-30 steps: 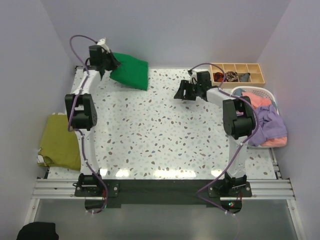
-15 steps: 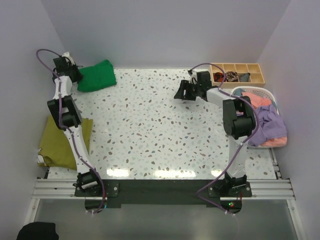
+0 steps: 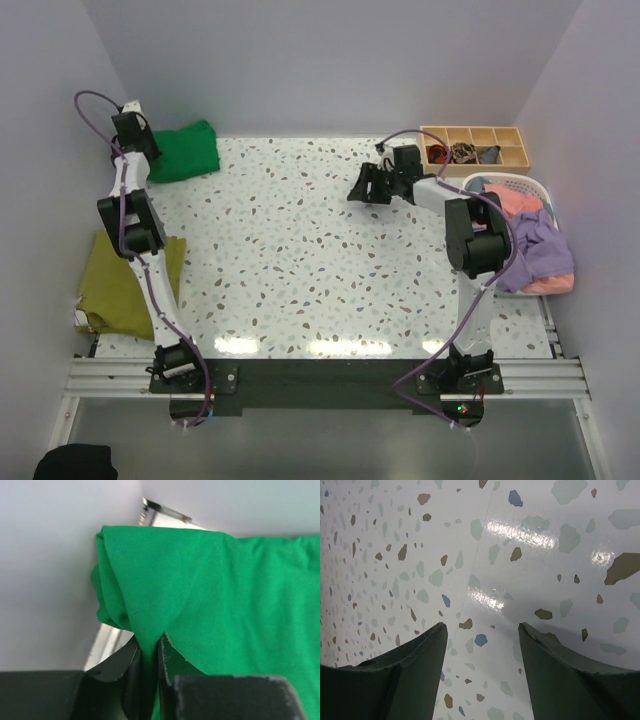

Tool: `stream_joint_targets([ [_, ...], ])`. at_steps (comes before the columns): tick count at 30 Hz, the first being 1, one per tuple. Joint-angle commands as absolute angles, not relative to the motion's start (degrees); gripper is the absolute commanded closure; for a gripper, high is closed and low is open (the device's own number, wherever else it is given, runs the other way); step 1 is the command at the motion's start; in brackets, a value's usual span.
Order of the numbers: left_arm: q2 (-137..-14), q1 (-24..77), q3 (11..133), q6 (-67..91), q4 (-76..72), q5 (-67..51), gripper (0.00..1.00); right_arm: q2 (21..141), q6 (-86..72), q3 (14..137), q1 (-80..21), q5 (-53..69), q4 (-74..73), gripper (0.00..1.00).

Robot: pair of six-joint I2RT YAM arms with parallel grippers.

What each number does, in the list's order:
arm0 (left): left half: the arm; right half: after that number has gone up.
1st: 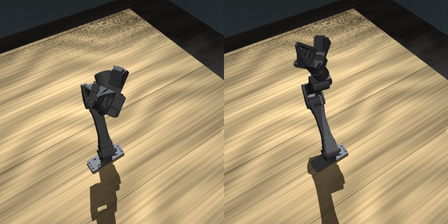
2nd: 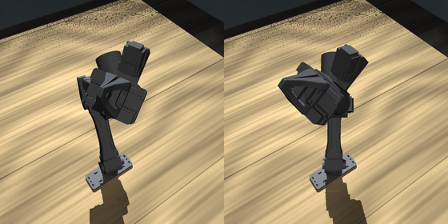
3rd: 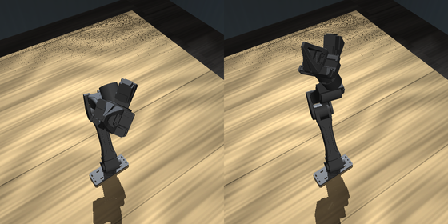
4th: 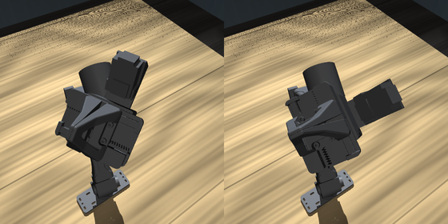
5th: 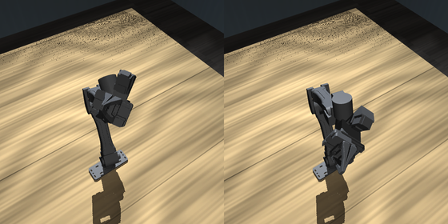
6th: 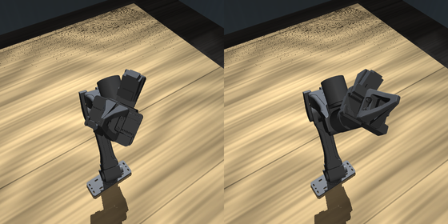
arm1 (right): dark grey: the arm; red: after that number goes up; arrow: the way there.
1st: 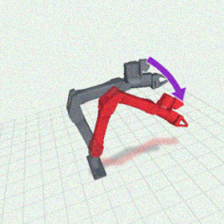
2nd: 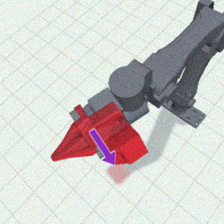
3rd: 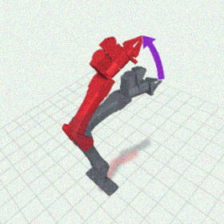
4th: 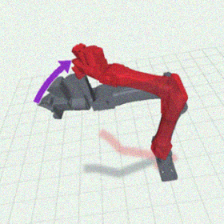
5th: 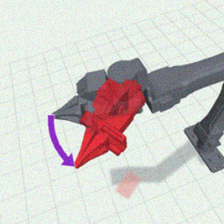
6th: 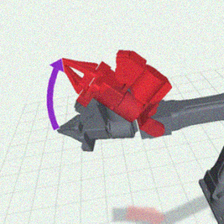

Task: Fold and stack the t-shirts
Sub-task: Put the neatly folded tshirt into the corner of the board with the left arm

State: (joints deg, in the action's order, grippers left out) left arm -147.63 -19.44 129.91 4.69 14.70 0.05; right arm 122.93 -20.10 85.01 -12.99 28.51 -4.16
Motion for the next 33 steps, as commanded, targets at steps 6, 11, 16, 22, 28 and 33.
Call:
stream_joint_targets([
  [6, -140.99, -19.95, 126.4, 3.86, 6.08, 0.88, 0.0, 122.87, -20.83, 84.46, -12.92, 31.46, -1.58, 0.37],
  [11, -133.96, -18.73, 121.99, 6.66, 5.01, -4.74, 0.0, 122.87, -21.35, 83.24, -13.01, 31.73, -0.53, 0.37],
  [16, -121.05, -11.79, 112.98, 8.17, 4.76, -4.93, 0.0, 120.68, -21.18, 80.07, -13.27, 29.71, -0.26, 0.37],
  [22, -101.62, 4.81, 91.63, 8.79, -2.54, -1.59, 0.0, 111.72, -18.55, 75.33, -14.15, 24.45, -3.42, 0.36],
  [28, -86.94, 22.39, 74.49, 8.09, -3.6, 5.41, 0.0, 95.15, -15.12, 65.84, -17.92, 13.39, -7.64, 0.28],
  [33, -74.04, 26.98, 58.21, 11.16, -7.47, 8.77, 0.0, 81.15, -14.32, 52.6, -22.58, -7.23, -7.39, 0.09],
])
